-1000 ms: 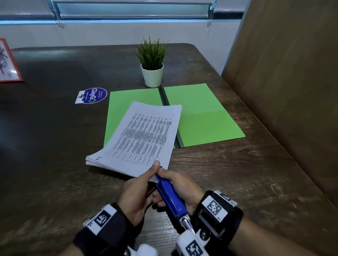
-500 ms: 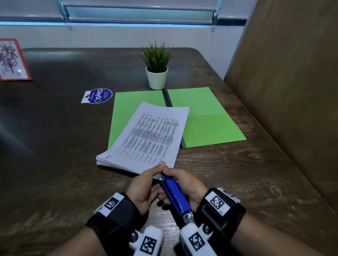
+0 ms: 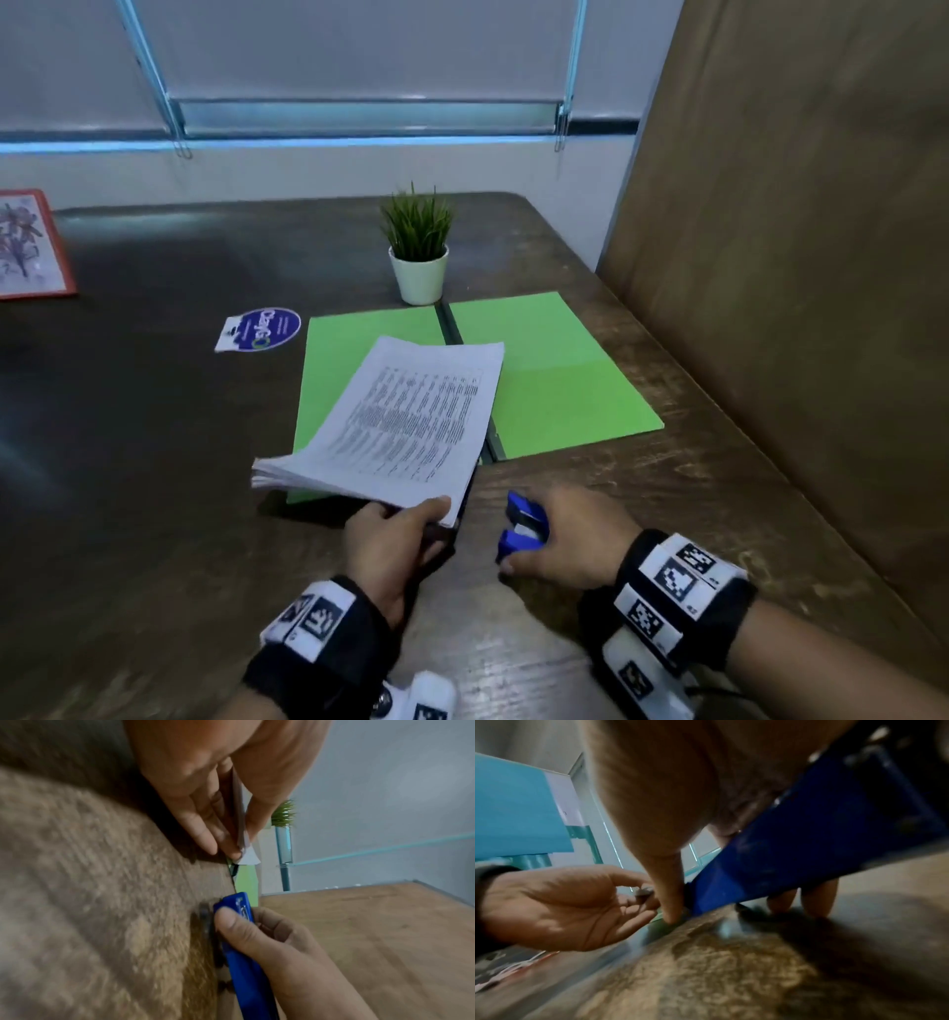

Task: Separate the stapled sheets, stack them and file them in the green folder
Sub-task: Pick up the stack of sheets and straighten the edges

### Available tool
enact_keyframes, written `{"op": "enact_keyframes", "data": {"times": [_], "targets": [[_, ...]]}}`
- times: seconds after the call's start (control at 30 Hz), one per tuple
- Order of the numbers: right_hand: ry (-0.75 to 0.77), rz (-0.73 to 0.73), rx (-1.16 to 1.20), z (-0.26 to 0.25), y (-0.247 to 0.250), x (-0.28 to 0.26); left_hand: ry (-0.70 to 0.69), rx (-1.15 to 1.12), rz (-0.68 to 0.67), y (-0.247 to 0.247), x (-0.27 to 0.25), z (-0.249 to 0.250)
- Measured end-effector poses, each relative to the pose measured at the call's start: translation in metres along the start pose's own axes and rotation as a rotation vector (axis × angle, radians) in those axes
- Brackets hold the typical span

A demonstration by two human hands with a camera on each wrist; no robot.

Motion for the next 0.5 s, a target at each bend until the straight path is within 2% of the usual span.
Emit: {"op": "enact_keyframes", "data": {"times": [0.13,0.23,0.5], "targets": [[0.005,-0.003,-0.132,-0.006,0.003,0.001,-0.180,0.114,0.058,-0.008,-0.007,0.043],[-0.004,0.053,-0.155,-0.011,0.013,0.005,-0.319,0.124,0.053,-0.019,-0.017,0.079],[0.047,0.624,-0.113,-0.042,0.077,0.033,-0.559,0.190,-0.123,-0.046,-0.057,0.147]]}}
Point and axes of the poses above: each hand's wrist, its own x-axis towards the middle knuckle, its own y-axis out of the back of the hand, z = x × y, the point moved 3 cm from there along x, towards the middle knuckle, and after that the axes turned 4 degrees about y, right-handed, at the moved point
